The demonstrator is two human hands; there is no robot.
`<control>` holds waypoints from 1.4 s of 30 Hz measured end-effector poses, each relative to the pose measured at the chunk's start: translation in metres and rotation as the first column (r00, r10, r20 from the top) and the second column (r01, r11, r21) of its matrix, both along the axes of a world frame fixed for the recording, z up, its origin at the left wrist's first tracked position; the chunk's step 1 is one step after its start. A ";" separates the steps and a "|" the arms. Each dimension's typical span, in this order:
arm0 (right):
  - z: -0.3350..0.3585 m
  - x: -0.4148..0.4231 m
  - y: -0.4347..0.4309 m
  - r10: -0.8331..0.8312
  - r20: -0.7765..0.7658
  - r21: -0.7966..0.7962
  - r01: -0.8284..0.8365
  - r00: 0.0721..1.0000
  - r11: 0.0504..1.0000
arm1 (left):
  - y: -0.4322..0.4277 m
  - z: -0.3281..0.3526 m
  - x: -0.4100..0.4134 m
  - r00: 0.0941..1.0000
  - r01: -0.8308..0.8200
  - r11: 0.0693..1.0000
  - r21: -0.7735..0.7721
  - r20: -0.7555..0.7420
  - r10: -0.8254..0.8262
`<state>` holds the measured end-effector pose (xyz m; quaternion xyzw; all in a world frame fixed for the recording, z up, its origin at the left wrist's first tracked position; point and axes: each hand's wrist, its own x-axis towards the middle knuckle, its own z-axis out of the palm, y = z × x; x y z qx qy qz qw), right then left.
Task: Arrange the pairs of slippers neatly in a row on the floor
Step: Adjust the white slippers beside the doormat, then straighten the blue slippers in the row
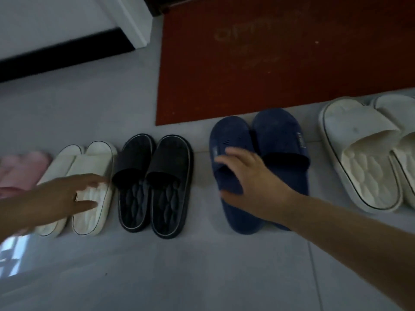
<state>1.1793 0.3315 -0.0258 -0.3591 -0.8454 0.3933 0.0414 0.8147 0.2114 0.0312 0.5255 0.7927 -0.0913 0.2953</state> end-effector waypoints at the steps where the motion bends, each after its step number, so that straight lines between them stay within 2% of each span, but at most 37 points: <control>1: 0.007 -0.012 -0.001 0.110 0.043 -0.047 -0.108 0.993 0.993 | -0.008 -0.006 -0.028 0.999 0.008 1.000 0.016 -0.047 -0.007; 4: 0.032 -0.055 0.001 0.327 0.244 -0.197 -0.283 0.913 0.939 | -0.019 -0.014 -0.092 0.999 -0.015 0.988 0.153 -0.049 0.022; 5: 0.039 -0.071 0.000 0.342 0.304 -0.246 -0.273 0.889 0.930 | -0.017 -0.015 -0.103 0.999 -0.023 0.977 0.211 -0.021 0.029; 7: 0.042 -0.112 -0.012 0.309 0.375 -0.338 -0.181 0.874 0.924 | -0.009 -0.006 -0.116 0.987 -0.127 0.930 0.346 0.139 0.083; 9: 0.032 -0.159 -0.037 0.228 0.440 -0.385 -0.046 0.869 0.922 | 0.001 0.001 -0.124 0.946 -0.218 0.894 0.391 0.312 0.094; 11: 0.005 -0.195 -0.065 -0.058 0.468 -0.391 0.266 0.882 0.881 | 0.014 -0.002 -0.125 0.897 -0.272 0.884 0.379 0.433 0.090; 12: -0.011 -0.210 -0.076 -0.282 0.448 -0.393 0.470 0.849 0.790 | 0.019 -0.004 -0.126 0.880 -0.283 0.882 0.376 0.468 0.083; 13: -0.024 -0.225 -0.085 -0.510 0.404 -0.379 0.646 0.760 0.662 | 0.022 -0.008 -0.127 0.865 -0.289 0.877 0.385 0.497 0.067; 14: -0.035 -0.237 -0.093 -0.698 0.339 -0.341 0.774 0.630 0.534 | 0.025 -0.011 -0.128 0.851 -0.291 0.870 0.399 0.523 0.045; 15: -0.045 -0.249 -0.097 -0.810 0.273 -0.290 0.847 0.519 0.445 | 0.027 -0.014 -0.130 0.840 -0.296 0.861 0.414 0.542 0.028; 16: -0.050 -0.259 -0.100 -0.863 0.231 -0.231 0.887 0.449 0.399 | 0.026 -0.016 -0.131 0.836 -0.291 0.855 0.429 0.548 0.010; 19: -0.057 -0.279 -0.101 -0.903 0.197 -0.022 0.923 0.381 0.385 | 0.018 -0.025 -0.145 0.828 -0.296 0.834 0.466 0.561 -0.020; 23: -0.059 -0.274 -0.089 -0.921 0.152 0.009 0.931 0.359 0.364 | -0.001 -0.043 -0.167 0.811 -0.296 0.876 0.380 0.584 0.021; 27: -0.065 -0.251 -0.082 -0.957 0.085 0.048 0.958 0.278 0.283 | -0.009 -0.053 -0.181 0.806 -0.308 0.892 0.330 0.590 0.059; 33: -0.066 -0.254 -0.078 -0.901 0.090 0.016 0.904 0.423 0.426 | 0.005 -0.039 -0.169 0.767 -0.404 0.849 0.341 0.633 0.111; 39: -0.066 -0.259 -0.077 -0.912 0.118 0.037 0.916 0.393 0.399 | 0.009 -0.039 -0.156 0.784 -0.383 0.876 0.293 0.604 0.141; 42: -0.059 -0.262 -0.080 -0.916 0.177 -0.055 0.933 0.360 0.356 | 0.008 -0.043 -0.161 0.790 -0.393 0.875 0.282 0.591 0.164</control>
